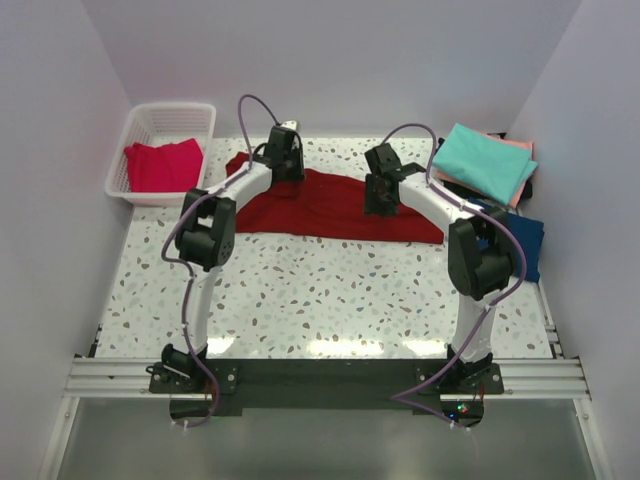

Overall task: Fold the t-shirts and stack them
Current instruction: Fold the tshirt

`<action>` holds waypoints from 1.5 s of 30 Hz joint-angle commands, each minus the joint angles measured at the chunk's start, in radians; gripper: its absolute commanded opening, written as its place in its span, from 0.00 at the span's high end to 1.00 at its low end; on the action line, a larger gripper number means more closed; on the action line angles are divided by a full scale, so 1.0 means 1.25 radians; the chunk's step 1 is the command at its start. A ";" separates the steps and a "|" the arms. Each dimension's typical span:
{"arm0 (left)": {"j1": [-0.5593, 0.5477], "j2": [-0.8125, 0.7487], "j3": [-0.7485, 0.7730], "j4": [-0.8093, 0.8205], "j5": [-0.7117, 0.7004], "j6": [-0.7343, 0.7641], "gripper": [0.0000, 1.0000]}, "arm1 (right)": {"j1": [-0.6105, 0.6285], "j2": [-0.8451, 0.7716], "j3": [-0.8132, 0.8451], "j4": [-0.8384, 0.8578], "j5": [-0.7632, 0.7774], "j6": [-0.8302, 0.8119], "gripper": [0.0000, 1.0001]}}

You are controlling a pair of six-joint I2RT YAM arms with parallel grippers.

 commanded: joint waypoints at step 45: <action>0.078 -0.082 -0.046 -0.212 -0.100 -0.010 0.68 | 0.003 0.051 0.059 -0.006 -0.016 0.003 0.61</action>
